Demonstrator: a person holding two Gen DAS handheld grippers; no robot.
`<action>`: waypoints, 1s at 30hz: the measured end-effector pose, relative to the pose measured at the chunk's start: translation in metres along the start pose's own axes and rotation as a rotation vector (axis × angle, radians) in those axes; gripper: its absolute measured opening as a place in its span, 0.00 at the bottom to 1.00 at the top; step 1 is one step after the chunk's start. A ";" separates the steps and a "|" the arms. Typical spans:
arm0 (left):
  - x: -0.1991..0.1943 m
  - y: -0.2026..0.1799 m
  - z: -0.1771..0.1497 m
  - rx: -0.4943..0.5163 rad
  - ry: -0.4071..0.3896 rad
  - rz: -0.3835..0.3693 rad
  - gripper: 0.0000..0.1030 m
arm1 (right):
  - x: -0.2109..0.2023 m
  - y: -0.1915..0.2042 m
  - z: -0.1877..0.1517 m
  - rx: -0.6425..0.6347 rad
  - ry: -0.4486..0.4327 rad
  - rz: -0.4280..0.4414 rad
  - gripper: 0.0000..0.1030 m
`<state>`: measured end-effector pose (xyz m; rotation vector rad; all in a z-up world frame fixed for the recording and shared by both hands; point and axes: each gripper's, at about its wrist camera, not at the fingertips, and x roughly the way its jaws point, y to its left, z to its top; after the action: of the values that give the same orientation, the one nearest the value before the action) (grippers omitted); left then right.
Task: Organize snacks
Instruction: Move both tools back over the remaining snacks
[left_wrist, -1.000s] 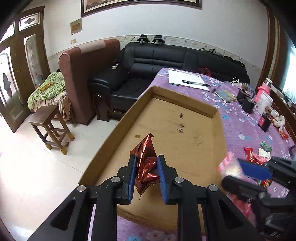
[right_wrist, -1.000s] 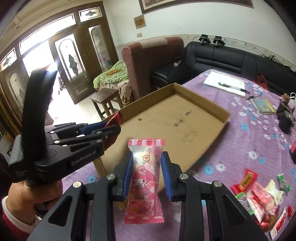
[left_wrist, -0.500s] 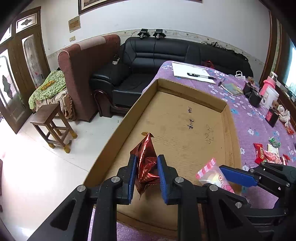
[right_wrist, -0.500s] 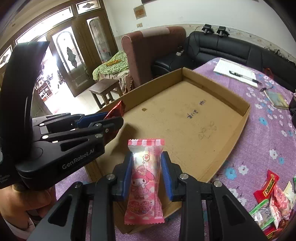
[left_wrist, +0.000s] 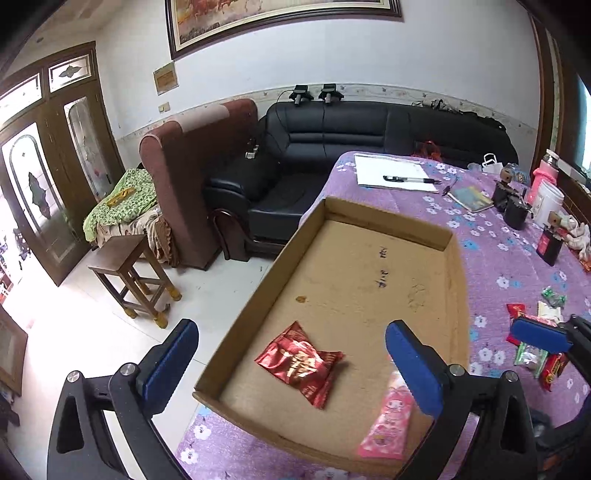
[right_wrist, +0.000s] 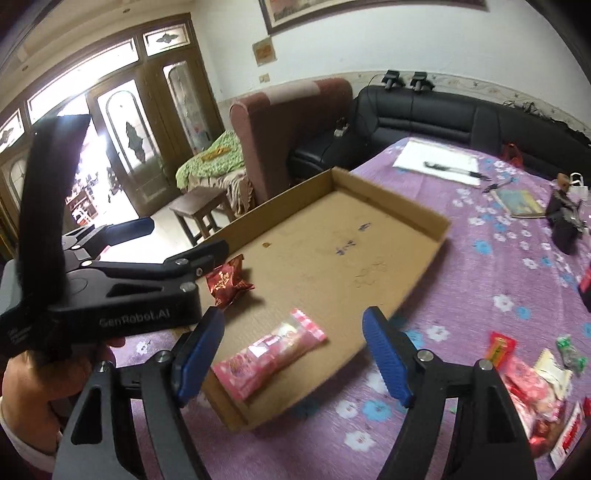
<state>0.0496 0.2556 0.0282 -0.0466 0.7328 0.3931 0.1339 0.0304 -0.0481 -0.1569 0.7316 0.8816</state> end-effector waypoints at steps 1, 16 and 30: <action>-0.003 -0.003 0.000 0.003 -0.004 -0.007 1.00 | -0.009 -0.004 -0.003 -0.001 -0.009 -0.008 0.75; -0.022 -0.101 -0.004 0.087 -0.009 -0.078 1.00 | -0.112 -0.089 -0.064 0.110 -0.067 -0.182 0.76; -0.032 -0.188 -0.017 0.197 -0.053 0.041 1.00 | -0.236 -0.065 -0.035 0.089 -0.363 -0.141 0.91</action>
<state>0.0857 0.0680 0.0183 0.1642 0.7182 0.3580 0.0667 -0.1780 0.0666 0.0310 0.4142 0.7155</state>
